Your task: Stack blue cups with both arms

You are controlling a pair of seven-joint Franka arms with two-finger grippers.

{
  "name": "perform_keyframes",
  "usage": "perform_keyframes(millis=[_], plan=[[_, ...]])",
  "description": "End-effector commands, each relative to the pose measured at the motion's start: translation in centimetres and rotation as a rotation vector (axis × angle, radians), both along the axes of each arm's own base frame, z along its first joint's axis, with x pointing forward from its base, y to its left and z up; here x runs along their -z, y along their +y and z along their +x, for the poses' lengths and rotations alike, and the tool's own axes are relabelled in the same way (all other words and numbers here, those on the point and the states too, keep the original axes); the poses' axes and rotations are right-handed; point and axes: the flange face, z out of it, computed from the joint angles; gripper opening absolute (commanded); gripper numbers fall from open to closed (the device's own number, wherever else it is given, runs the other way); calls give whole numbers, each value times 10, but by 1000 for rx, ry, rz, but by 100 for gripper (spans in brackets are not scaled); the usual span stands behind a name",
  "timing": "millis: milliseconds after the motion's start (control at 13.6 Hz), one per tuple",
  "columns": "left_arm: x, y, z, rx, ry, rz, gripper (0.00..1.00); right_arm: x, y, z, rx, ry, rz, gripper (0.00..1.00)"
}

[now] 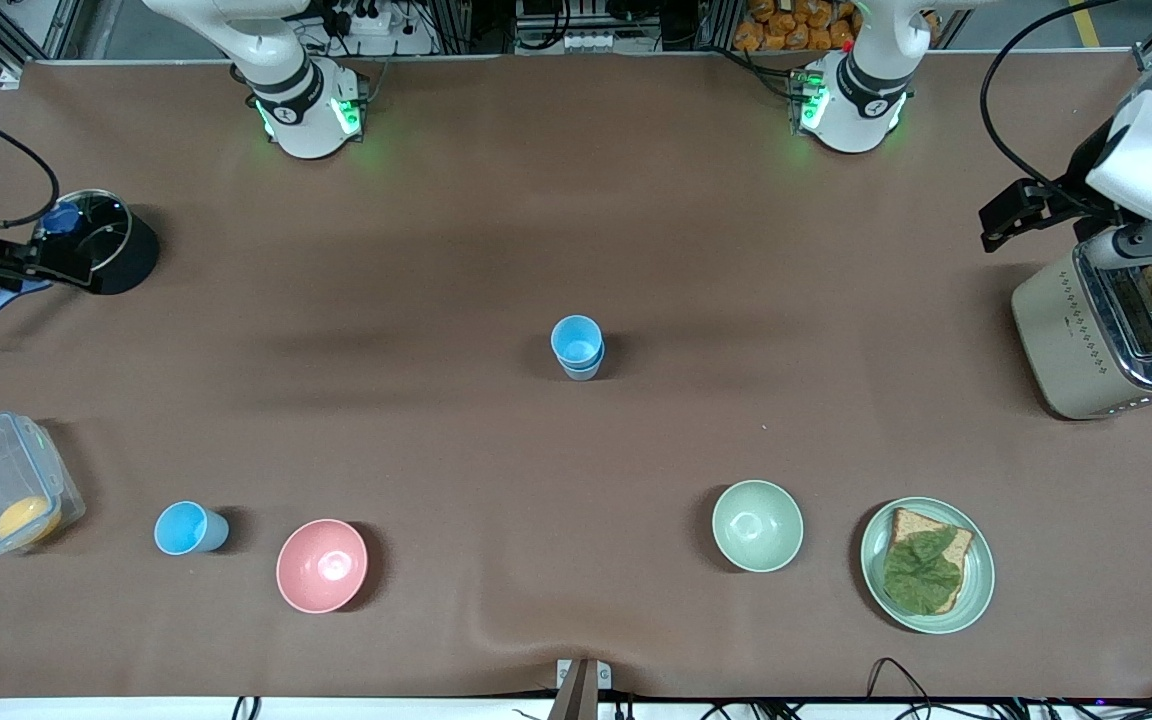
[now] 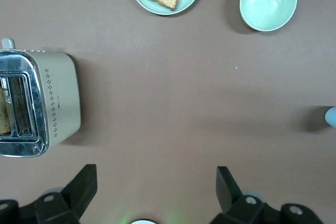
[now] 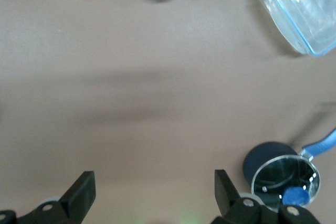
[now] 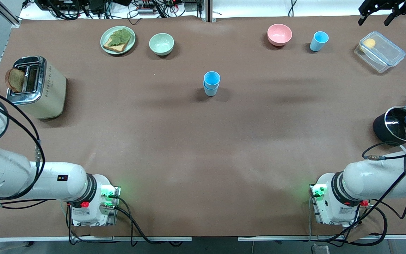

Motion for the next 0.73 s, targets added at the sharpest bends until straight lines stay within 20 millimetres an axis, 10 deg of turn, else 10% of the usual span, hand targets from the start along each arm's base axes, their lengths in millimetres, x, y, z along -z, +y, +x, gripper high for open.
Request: perform_keyframes(millis=[0,661], plan=[[-7,0,-10,20,4,-22,100,-27,3,-11,15,-3,-28,100],[-16,3,-5,52,-15,-25,100,-36,8,-12,-4,-17,-12,100]])
